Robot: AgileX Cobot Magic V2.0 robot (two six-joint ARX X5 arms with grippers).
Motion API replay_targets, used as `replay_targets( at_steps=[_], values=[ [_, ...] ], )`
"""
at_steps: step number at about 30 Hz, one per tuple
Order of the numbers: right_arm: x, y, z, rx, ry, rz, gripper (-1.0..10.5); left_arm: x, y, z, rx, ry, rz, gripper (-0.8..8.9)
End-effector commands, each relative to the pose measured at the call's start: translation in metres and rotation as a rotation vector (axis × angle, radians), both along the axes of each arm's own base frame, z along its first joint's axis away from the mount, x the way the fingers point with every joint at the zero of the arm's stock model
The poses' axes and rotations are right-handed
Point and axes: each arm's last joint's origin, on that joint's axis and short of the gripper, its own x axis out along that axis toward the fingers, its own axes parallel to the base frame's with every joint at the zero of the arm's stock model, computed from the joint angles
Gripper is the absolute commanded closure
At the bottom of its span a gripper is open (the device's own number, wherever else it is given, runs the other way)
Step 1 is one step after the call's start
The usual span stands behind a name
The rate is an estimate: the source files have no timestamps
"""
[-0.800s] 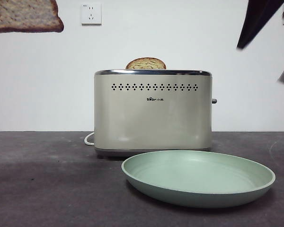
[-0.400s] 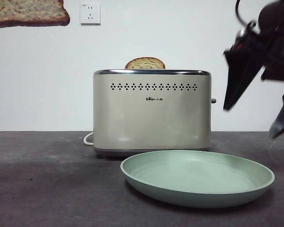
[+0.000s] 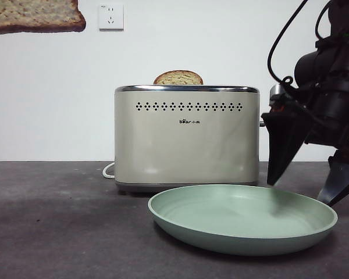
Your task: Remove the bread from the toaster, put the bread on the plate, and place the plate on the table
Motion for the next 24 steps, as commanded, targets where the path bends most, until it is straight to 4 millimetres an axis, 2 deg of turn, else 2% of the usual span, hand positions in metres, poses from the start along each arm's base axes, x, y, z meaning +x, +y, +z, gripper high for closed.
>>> replay_targets(
  at_steps=[1,4,10,12,17,21,24],
  values=[
    [0.0,0.001,-0.008,-0.005,0.01,0.01,7.1,0.0,0.0,0.0,-0.014,0.0,0.002,8.2],
    [0.0,0.001,-0.013,-0.005,0.005,0.009,8.1,0.0,0.0,0.0,-0.015,0.001,0.002,8.2],
    [-0.005,-0.001,-0.024,-0.008,0.012,0.007,8.5,0.0,0.0,0.0,-0.028,0.015,0.008,8.2],
    [-0.005,0.0,-0.024,-0.008,0.004,0.007,9.7,0.0,0.0,0.0,-0.03,0.016,0.008,8.2],
    [-0.003,0.0,-0.022,0.002,-0.005,-0.018,9.6,-0.001,0.0,0.0,-0.052,0.038,0.012,8.2],
    [-0.007,0.005,-0.011,0.014,-0.031,-0.012,9.6,-0.001,-0.001,0.001,-0.08,0.062,0.0,8.2],
    [-0.014,0.01,0.01,0.035,-0.095,-0.006,9.6,-0.001,-0.001,0.001,-0.1,0.079,0.002,8.2]
  ],
)
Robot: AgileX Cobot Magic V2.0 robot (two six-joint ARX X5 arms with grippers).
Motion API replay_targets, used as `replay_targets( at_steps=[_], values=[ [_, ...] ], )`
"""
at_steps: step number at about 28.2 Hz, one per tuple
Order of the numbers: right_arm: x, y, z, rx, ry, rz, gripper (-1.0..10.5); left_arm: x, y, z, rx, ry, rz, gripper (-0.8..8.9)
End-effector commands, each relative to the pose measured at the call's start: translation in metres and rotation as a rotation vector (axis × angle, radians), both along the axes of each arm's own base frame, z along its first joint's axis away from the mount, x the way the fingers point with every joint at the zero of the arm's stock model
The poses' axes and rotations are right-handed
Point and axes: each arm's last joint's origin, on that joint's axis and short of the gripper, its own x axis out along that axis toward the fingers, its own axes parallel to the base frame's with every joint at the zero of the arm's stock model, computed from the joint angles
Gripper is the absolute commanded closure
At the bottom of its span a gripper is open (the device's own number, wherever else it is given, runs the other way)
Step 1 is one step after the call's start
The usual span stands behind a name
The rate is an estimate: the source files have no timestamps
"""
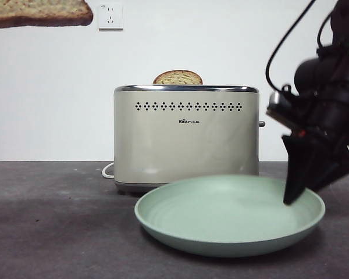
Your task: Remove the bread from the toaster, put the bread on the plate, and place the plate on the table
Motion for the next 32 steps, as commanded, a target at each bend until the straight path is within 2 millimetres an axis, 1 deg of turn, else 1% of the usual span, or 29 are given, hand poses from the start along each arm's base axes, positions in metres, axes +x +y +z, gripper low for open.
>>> replay_targets(
  at_steps=[1,5,8,11,13,16,20,23,28,32],
  values=[
    [-0.011,0.007,0.021,0.018,-0.062,0.01,9.6,-0.001,0.0,0.001,-0.043,0.02,-0.009,8.2],
    [-0.029,0.017,0.056,0.06,-0.173,0.033,9.6,-0.001,-0.001,0.002,-0.08,0.04,-0.032,8.21],
    [-0.045,0.026,0.077,0.098,-0.238,0.055,9.6,-0.001,-0.002,0.004,-0.11,0.047,-0.053,8.21],
    [-0.057,0.036,0.092,0.133,-0.284,0.075,9.6,0.003,-0.006,0.006,-0.141,0.061,-0.094,8.22],
    [-0.064,0.045,0.098,0.137,-0.315,0.087,9.6,0.009,-0.01,0.005,-0.145,0.093,-0.123,8.22],
    [-0.072,0.059,0.101,0.142,-0.343,0.112,9.6,0.021,-0.018,0.002,-0.132,0.149,-0.161,8.22],
    [-0.082,0.077,0.103,0.159,-0.367,0.16,9.6,0.045,-0.032,-0.004,-0.103,0.212,-0.177,8.22],
    [-0.087,0.087,0.105,0.165,-0.395,0.173,9.6,0.064,-0.043,-0.012,-0.075,0.264,-0.208,8.22],
    [-0.088,0.089,0.106,0.181,-0.404,0.165,9.6,0.095,-0.06,-0.032,-0.007,0.371,-0.23,8.22],
    [-0.088,0.089,0.106,0.181,-0.404,0.166,9.6,0.124,-0.075,-0.054,0.059,0.447,-0.2,8.22]
  ],
)
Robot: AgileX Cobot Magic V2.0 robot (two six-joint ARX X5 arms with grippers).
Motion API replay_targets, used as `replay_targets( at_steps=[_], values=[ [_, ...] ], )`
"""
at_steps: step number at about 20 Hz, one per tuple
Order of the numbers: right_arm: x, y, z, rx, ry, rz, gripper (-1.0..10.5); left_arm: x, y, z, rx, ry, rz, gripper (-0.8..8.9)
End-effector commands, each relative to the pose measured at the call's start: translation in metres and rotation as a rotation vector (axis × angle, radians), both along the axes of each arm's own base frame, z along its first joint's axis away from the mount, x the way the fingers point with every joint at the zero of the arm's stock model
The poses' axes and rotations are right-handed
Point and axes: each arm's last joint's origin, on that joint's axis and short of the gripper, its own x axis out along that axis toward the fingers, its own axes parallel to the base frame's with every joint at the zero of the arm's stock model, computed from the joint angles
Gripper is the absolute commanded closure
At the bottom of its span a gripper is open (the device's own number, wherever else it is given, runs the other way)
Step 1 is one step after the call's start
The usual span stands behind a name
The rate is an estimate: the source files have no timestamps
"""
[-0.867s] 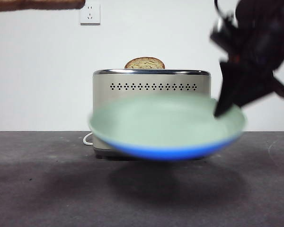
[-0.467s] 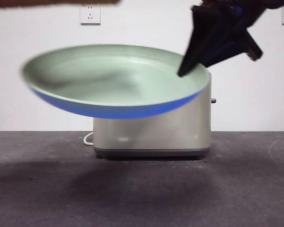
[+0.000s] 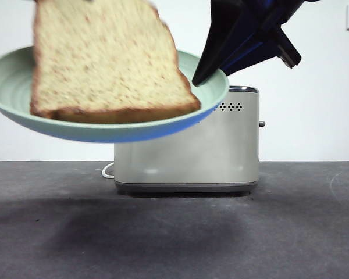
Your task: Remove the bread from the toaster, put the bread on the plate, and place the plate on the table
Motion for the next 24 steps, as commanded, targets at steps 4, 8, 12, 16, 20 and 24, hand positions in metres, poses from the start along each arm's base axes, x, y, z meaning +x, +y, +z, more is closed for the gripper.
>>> replay_targets(
  at_steps=[4,8,12,16,20,24],
  values=[
    [-0.002,0.002,-0.001,0.047,0.032,0.038,9.6,0.022,-0.009,-0.02,0.12,0.005,0.077,6.09],
    [-0.002,0.002,-0.001,0.048,0.033,0.039,9.6,0.022,-0.009,-0.019,0.121,0.0,0.085,2.87],
    [-0.004,0.001,-0.002,0.029,0.054,0.04,9.6,0.022,-0.009,-0.016,0.117,0.0,0.079,2.87],
    [-0.005,0.0,-0.004,0.013,0.075,0.04,9.6,0.021,-0.008,0.004,0.116,-0.036,0.068,2.88],
    [-0.006,-0.001,-0.004,0.021,0.099,0.056,9.6,0.019,-0.007,0.031,0.105,-0.082,0.058,2.88],
    [-0.006,-0.001,-0.004,0.02,0.099,0.051,9.6,0.01,-0.002,0.069,0.091,-0.151,0.045,2.88]
  ],
)
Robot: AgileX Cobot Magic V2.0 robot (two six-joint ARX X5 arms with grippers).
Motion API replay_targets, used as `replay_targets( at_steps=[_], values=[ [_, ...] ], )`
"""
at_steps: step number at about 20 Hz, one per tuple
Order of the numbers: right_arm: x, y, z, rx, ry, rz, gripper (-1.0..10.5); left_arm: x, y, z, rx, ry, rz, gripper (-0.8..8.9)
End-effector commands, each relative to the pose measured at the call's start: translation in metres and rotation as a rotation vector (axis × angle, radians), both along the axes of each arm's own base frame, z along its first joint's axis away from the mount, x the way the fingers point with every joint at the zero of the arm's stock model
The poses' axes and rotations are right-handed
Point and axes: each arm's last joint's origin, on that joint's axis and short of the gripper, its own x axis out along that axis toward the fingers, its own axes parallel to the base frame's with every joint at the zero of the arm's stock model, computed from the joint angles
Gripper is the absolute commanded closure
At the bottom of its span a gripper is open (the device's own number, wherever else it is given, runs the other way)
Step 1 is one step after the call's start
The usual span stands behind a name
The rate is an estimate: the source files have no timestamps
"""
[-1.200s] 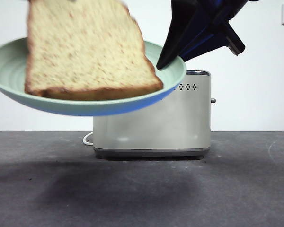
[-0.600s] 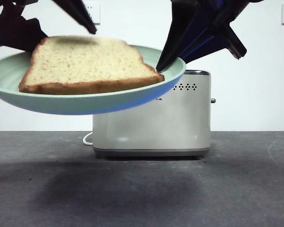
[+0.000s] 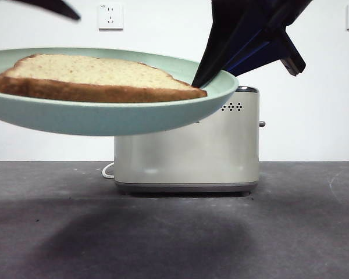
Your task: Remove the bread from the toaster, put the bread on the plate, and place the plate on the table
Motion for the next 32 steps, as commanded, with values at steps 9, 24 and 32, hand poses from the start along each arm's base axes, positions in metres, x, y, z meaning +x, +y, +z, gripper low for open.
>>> replay_targets(
  at_steps=[9,24,32],
  values=[
    [0.009,-0.006,0.003,0.009,-0.035,-0.097,9.6,-0.078,0.048,0.086,0.036,-0.343,0.084,8.22],
    [0.057,-0.01,-0.07,-0.151,0.222,-0.236,9.6,-0.151,0.095,0.086,0.161,-0.51,0.196,8.21],
    [0.079,-0.013,-0.109,-0.171,0.312,-0.285,9.6,-0.153,0.095,0.083,0.179,-0.482,0.183,8.22]
  ],
)
